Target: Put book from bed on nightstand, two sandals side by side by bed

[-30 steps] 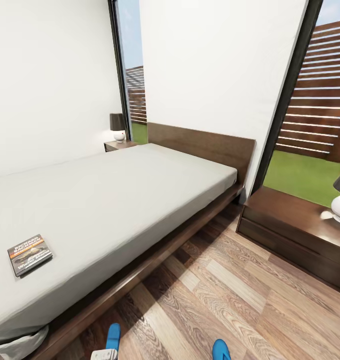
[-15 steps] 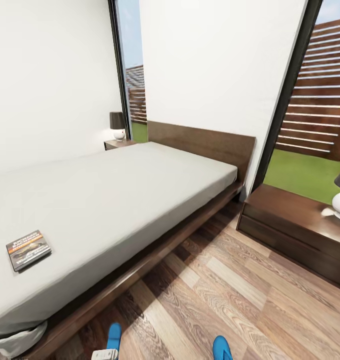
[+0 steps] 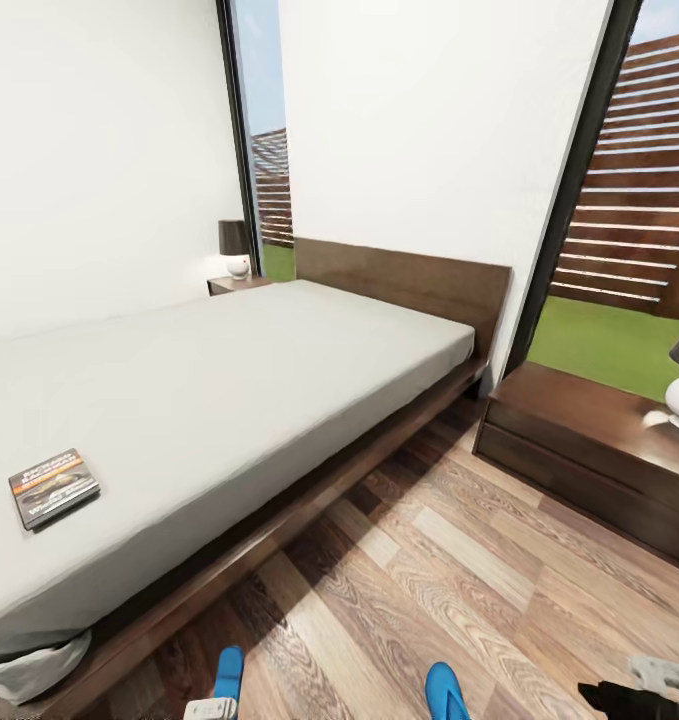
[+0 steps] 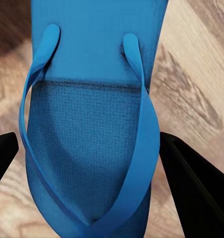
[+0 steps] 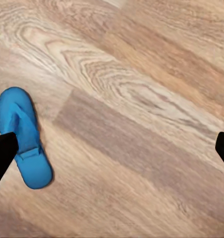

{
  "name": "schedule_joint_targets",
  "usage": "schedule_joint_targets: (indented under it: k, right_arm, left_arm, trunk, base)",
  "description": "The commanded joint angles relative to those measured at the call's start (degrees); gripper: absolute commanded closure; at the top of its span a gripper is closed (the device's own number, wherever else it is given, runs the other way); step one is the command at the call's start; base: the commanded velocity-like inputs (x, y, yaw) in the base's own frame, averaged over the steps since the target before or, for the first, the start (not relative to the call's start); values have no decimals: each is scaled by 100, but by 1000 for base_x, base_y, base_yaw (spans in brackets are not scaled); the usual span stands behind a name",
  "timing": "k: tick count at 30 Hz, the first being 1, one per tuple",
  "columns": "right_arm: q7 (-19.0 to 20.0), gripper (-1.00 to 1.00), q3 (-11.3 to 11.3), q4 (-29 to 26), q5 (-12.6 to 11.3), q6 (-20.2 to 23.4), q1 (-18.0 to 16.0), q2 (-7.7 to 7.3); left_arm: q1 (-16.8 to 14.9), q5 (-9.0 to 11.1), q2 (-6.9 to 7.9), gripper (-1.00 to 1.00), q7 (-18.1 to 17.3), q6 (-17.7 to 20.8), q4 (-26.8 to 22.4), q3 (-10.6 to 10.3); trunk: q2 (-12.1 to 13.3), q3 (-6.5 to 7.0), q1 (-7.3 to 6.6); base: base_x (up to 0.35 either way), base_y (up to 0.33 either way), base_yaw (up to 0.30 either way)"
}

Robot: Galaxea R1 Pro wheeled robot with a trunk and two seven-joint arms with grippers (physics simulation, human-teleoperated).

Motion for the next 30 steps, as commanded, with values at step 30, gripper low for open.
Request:
schedule_joint_targets:
  k: [30]
  right_arm:
    - [-903,-100,1055,-1237,-2655,454,-13,13]
  left_arm:
    - [-4,214,-444,100,-43,687,-1725,73]
  trunk:
    - [-325,-149,175]
  base:
    - [0,0,0]
